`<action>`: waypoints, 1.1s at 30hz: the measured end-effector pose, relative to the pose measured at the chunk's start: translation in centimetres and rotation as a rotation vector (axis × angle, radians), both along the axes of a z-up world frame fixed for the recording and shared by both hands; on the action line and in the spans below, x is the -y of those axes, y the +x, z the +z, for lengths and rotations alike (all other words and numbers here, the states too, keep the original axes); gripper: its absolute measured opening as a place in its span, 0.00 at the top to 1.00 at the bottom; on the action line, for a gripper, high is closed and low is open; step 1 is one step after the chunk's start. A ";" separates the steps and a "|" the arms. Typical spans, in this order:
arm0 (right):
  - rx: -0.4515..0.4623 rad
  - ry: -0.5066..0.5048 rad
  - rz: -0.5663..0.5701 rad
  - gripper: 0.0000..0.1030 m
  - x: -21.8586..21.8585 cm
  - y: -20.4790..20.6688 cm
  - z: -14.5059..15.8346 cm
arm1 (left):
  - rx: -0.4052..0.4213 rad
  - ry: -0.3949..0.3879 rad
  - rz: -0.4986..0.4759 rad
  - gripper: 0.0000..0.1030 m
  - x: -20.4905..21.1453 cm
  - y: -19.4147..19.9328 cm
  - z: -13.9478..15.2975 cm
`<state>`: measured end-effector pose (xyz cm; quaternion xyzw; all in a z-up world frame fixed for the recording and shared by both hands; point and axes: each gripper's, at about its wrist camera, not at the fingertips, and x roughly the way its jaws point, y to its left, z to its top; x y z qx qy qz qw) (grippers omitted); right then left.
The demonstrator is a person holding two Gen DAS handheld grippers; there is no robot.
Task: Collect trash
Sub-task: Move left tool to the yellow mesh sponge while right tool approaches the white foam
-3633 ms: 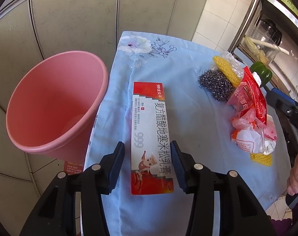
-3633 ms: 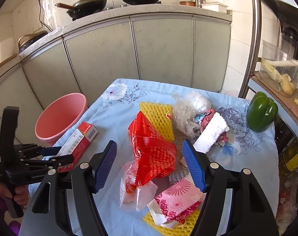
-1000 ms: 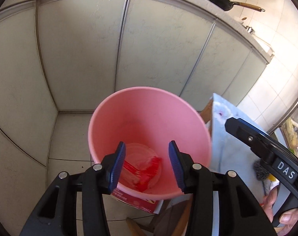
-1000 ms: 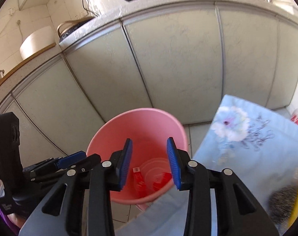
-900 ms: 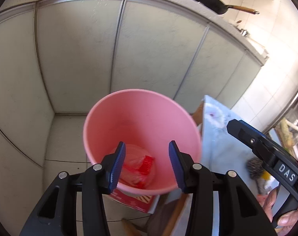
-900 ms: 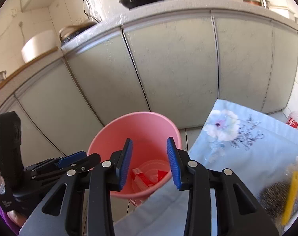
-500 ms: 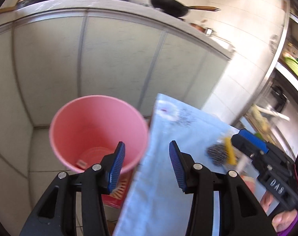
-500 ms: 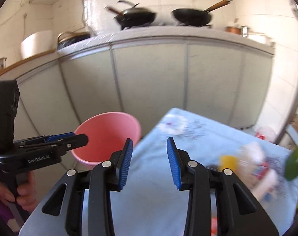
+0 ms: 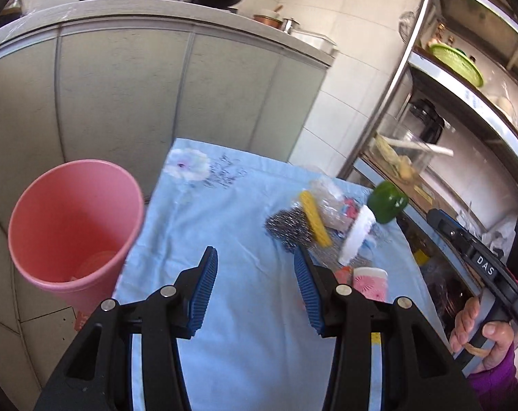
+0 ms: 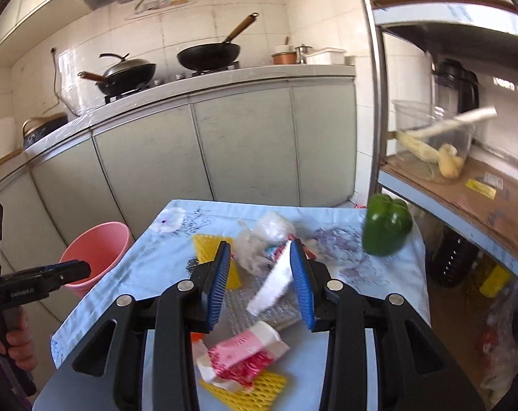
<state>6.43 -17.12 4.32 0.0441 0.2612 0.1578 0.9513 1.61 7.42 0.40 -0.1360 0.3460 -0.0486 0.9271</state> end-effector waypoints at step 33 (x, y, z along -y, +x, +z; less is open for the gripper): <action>-0.374 0.138 0.053 0.71 1.1 7.6 -8.8 | -0.152 0.021 -0.082 0.87 6.3 14.9 -4.8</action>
